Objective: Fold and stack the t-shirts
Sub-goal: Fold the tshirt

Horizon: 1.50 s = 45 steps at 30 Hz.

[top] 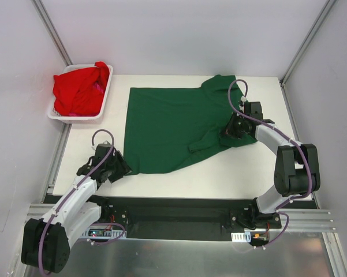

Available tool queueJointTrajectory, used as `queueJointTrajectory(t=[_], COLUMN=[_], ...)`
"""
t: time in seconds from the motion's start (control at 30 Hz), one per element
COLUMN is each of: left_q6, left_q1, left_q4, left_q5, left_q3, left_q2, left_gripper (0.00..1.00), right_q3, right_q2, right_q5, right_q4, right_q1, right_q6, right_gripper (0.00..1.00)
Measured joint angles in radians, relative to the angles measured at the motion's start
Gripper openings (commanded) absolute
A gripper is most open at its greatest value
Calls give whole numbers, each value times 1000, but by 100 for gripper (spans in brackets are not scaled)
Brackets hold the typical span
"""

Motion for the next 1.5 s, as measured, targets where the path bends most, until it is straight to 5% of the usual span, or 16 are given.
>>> queueJointTrajectory(t=[0.8, 0.93, 1.1, 1.5], left_q6=[-1, -1, -3, -5], left_q1=[0, 0, 0, 0], left_q4=[32, 48, 49, 48], left_q5=[-56, -56, -55, -52], left_q3=[4, 4, -3, -9], left_q2=[37, 47, 51, 54], left_gripper=[52, 42, 6, 0], right_q3=[0, 0, 0, 0], right_q2=[0, 0, 0, 0], right_q5=[-11, -11, -11, -10], right_q4=[3, 3, 3, 3], right_q1=[0, 0, 0, 0], right_q6=[0, 0, 0, 0], right_gripper=[1, 1, 1, 1])
